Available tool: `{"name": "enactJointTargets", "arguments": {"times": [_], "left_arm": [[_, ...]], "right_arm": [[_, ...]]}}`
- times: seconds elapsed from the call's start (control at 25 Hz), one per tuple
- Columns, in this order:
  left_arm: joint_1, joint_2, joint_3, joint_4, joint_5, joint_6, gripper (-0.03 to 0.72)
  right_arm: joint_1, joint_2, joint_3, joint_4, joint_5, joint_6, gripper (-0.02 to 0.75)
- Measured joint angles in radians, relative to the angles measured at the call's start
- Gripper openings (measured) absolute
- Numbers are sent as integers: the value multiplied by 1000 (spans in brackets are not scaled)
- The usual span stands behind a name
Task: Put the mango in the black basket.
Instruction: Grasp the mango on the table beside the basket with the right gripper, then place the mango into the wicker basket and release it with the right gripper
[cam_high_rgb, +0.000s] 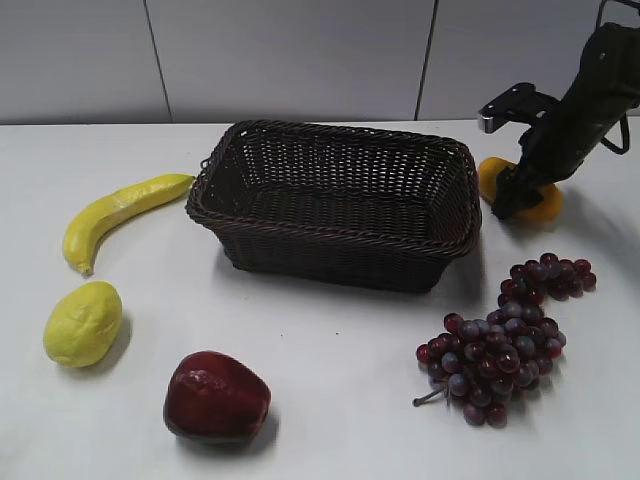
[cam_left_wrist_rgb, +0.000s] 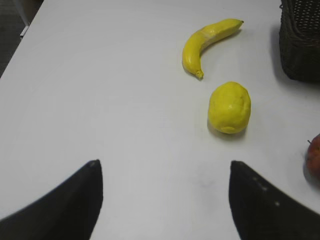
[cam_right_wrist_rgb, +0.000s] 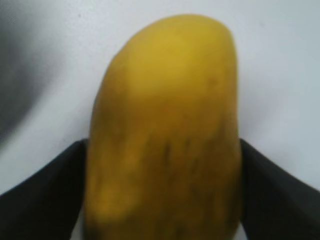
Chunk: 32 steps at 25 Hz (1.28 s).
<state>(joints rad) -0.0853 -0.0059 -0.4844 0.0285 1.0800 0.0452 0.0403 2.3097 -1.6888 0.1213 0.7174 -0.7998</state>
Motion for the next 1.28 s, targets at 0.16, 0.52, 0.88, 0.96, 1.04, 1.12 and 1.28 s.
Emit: {"name": "enactJointTargets", "arguments": {"times": [0.16,0.52,0.88,0.96,1.04,1.12,1.28], "left_arm": [[0,0,0,0,0,0,589],[0,0,0,0,0,0,589],[0,0,0,0,0,0,589],[0,0,0,0,0,0,589],[0,0,0,0,0,0,589],[0,0,0,0,0,0,589],[0,0,0,0,0,0,589]], "right_arm": [[0,2,-2,38,6,0,576],[0,-199,-2,48,117,93,576],[23,-527,-2,202,194,132,576],[59,-563,-3,216,198,133,576],[105,-571,-3,222,200,133,576],[157,-562,-1,222,202,134,576],[265,-487,-1,222,201,135,576]]}}
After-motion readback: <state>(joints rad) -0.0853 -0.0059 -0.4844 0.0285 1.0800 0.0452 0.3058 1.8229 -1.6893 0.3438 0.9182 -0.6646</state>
